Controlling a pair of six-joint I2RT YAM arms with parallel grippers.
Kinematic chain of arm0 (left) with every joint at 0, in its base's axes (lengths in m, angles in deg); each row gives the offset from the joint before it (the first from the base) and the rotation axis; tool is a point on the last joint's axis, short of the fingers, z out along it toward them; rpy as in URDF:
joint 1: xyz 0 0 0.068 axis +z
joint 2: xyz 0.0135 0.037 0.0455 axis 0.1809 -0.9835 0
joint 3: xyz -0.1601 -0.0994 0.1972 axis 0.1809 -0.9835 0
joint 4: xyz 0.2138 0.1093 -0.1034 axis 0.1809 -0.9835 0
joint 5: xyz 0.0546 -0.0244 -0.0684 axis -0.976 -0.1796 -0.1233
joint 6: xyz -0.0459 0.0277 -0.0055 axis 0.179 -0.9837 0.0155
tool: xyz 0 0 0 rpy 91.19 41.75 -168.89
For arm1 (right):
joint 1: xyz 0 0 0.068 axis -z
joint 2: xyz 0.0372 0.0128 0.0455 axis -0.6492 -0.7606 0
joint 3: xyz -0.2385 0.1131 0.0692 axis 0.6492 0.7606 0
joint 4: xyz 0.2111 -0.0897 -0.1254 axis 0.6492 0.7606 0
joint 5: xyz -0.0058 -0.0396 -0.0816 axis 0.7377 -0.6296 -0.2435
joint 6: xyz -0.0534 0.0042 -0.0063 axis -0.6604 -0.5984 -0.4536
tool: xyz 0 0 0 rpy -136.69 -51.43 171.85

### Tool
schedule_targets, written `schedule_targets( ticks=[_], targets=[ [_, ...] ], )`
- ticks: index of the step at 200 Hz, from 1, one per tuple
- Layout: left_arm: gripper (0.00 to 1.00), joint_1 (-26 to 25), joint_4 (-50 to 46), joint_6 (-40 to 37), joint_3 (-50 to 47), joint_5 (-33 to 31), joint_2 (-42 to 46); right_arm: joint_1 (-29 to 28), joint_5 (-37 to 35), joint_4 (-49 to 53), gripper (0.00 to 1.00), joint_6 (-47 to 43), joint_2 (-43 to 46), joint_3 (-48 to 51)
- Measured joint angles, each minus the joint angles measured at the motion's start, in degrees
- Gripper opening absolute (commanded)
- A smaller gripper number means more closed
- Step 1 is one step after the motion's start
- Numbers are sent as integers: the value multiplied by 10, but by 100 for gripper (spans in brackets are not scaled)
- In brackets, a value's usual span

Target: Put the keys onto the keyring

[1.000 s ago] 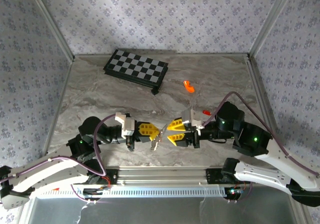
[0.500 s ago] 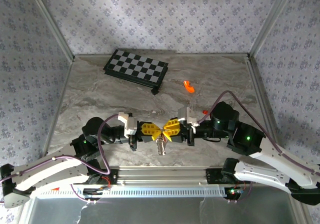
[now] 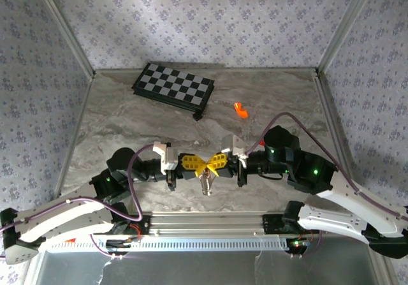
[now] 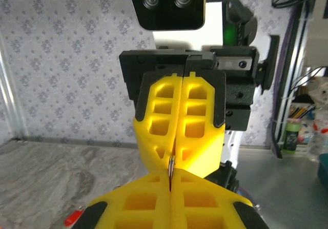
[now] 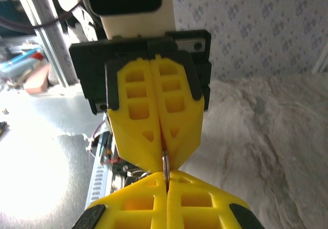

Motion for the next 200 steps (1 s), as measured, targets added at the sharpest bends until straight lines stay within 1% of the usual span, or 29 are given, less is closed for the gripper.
schedule_targets(
  ticks=[9, 51, 90, 125, 167, 200],
  targets=[
    [15, 0, -28, -14, 12, -11, 0, 0, -7, 35, 0, -10, -16, -28],
    [17, 0, -143, -66, 61, -46, 1, -1, -29, 190, 0, -66, -96, -156],
    [19, 0, -209, -95, 80, -54, -7, -3, -40, 284, 0, -103, -150, -208],
    [19, 0, -221, -101, 80, -52, -22, -5, -51, 310, 0, -113, -163, -215],
    [14, 0, -218, -101, 80, -48, -28, -7, -55, 310, 0, -115, -163, -215],
    [12, 0, -210, -99, 80, -39, -33, -9, -55, 308, 0, -115, -164, -215]
  ],
)
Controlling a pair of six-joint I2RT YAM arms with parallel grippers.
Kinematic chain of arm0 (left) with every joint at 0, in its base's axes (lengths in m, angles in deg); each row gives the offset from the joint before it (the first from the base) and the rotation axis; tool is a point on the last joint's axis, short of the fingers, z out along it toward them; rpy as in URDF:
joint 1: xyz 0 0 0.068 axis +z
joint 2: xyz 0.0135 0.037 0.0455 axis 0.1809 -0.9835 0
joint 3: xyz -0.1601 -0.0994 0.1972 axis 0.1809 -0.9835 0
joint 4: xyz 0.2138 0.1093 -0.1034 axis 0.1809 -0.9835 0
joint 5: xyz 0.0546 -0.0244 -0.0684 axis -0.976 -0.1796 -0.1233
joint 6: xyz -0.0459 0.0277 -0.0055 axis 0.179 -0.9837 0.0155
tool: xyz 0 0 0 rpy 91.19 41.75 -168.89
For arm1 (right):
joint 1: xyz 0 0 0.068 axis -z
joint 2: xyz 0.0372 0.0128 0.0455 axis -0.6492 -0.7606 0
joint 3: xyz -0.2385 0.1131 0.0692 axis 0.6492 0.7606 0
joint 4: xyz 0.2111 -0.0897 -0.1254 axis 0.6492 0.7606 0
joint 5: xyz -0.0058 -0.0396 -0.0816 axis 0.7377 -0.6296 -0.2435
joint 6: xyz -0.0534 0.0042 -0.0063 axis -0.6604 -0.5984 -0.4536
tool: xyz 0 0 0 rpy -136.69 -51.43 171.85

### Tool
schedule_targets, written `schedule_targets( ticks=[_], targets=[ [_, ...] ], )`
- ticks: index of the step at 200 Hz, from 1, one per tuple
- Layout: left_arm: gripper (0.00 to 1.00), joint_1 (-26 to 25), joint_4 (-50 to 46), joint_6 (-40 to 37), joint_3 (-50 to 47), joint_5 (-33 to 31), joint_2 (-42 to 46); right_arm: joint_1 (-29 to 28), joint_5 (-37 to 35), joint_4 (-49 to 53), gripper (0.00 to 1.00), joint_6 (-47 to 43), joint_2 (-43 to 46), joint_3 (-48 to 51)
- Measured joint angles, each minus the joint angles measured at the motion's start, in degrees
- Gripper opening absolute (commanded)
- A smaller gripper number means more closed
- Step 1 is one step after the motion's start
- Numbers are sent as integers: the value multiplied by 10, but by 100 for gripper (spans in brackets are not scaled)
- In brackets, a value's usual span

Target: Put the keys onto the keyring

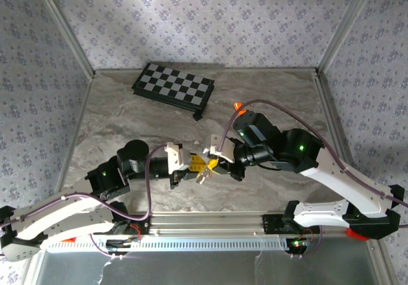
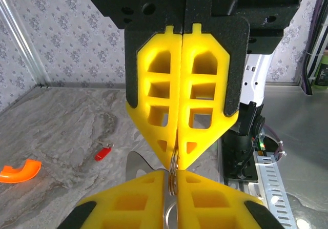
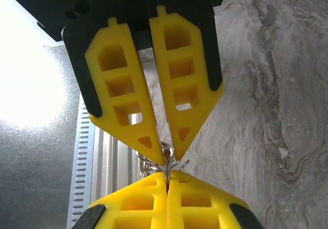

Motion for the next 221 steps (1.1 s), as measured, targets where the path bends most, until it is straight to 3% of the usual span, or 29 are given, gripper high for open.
schedule_targets(
  ticks=[16, 27, 61, 94, 107, 161, 221],
  targets=[
    [9, 0, 4, 3, 0, 3, -2, -1, 0, -2, 0, 0, 0, 0],
    [0, 0, 5, 4, 0, 4, -2, -2, 0, -2, 0, 0, 0, 0],
    [0, 0, 5, 8, 0, 10, -2, -2, -1, -3, 0, 0, 1, 1],
    [0, 0, 28, 15, -12, 13, 11, -4, -3, -35, 35, 18, 18, 23],
    [0, 0, 42, 21, -22, 13, 23, -5, 1, -61, 41, 33, 40, 50],
    [0, 0, 119, 50, -46, 32, 40, 27, 42, -184, 35, 111, 149, 164],
    [0, 0, 163, 71, -56, 50, 40, 44, 85, -257, 22, 150, 151, 196]
  ],
)
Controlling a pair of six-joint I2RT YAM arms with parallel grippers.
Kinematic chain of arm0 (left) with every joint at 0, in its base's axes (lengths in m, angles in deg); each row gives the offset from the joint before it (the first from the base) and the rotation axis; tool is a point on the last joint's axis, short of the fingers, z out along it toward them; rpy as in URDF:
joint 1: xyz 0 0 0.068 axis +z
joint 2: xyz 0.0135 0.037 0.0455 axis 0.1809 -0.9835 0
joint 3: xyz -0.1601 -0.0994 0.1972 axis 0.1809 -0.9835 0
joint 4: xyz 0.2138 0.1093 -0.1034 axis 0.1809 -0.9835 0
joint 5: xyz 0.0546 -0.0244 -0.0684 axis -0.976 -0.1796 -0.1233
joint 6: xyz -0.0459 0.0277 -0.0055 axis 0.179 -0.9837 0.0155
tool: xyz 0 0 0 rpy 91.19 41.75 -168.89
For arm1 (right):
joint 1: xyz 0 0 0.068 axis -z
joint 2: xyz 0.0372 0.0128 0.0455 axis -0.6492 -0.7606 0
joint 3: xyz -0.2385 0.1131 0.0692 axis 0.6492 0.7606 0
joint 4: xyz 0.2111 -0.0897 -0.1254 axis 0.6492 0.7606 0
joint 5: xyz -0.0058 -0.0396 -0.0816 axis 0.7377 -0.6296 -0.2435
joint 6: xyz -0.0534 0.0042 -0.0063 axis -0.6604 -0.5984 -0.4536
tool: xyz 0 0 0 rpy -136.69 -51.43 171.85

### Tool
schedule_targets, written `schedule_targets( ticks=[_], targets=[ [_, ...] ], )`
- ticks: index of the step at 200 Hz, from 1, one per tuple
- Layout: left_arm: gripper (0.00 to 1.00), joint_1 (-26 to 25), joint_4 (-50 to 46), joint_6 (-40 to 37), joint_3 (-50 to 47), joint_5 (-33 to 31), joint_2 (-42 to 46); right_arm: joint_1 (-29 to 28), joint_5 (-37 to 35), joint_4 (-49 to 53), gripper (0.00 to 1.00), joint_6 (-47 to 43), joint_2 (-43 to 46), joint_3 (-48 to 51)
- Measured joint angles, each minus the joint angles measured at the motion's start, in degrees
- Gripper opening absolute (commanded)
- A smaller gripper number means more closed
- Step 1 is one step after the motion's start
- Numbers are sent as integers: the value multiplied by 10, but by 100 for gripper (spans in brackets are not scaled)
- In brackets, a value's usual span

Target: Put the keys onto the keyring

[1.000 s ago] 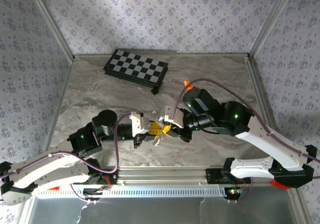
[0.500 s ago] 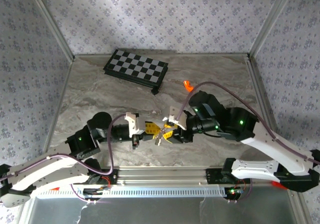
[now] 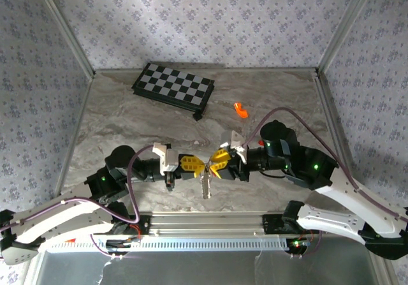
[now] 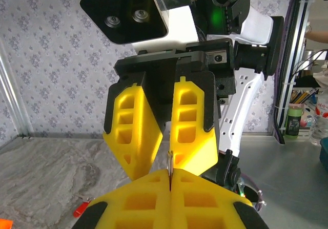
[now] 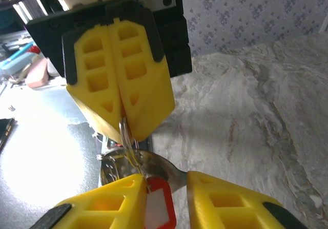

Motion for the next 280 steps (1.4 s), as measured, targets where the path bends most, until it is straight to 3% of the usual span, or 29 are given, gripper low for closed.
schedule_targets(
  ticks=[75, 180, 280],
  targets=[
    [0, 0, 9, 9, -5, -1, 1, 0, 34, -24, 1, 6, 0, 14],
    [0, 0, 23, 19, -9, 24, 1, -1, 60, -30, 0, 3, -9, 19],
    [0, 0, 34, 19, -9, 30, 1, -3, 34, -30, 27, -5, 25, 34]
  ],
)
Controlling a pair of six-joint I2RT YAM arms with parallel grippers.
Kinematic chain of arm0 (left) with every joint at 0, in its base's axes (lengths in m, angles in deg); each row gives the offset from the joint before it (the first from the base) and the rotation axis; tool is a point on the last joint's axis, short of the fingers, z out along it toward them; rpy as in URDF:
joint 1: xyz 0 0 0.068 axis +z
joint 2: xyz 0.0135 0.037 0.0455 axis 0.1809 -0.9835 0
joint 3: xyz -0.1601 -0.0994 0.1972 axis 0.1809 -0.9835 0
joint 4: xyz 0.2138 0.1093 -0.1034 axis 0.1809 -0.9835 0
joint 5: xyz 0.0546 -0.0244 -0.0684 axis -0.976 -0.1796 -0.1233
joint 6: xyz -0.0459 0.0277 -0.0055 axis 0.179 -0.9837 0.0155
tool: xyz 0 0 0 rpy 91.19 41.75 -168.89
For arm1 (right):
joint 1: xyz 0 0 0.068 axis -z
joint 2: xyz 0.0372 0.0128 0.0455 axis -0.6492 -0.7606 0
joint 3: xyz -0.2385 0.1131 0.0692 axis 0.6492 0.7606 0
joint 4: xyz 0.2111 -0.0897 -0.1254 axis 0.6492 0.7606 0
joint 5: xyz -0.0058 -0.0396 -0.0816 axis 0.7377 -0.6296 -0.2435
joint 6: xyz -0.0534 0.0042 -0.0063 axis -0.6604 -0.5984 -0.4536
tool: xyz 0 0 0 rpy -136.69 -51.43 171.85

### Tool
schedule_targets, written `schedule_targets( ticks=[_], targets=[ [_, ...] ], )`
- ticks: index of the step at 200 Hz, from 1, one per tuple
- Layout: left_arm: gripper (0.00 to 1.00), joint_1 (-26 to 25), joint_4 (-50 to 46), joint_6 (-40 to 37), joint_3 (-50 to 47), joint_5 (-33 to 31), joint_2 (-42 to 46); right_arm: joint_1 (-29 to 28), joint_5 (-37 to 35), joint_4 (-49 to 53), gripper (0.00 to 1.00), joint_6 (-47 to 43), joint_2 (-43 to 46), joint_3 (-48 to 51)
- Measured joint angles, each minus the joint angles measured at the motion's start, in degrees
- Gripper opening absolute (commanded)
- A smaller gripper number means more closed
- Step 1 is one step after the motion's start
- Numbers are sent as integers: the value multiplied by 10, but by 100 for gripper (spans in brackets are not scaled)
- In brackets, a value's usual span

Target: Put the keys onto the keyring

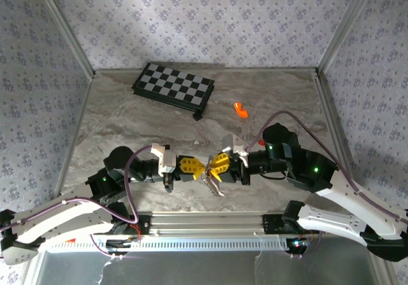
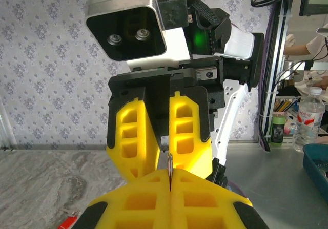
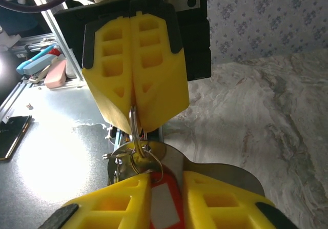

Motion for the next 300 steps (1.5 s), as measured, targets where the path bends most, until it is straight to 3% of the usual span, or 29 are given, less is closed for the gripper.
schedule_targets(
  ticks=[42, 97, 199, 300],
  targets=[
    [0, 0, 1, 0, 0, 0, 0, 0, 1, -9, 38, 7, 11, 11],
    [0, 0, 1, 0, 0, 0, 0, -4, 8, -42, 36, 30, 15, 53],
    [0, 0, 3, 0, 0, -5, 0, -20, 19, -84, 44, 48, 14, 77],
    [0, 0, -37, -11, 0, -79, -4, -25, -72, -79, 54, 54, 84, 100]
  ],
)
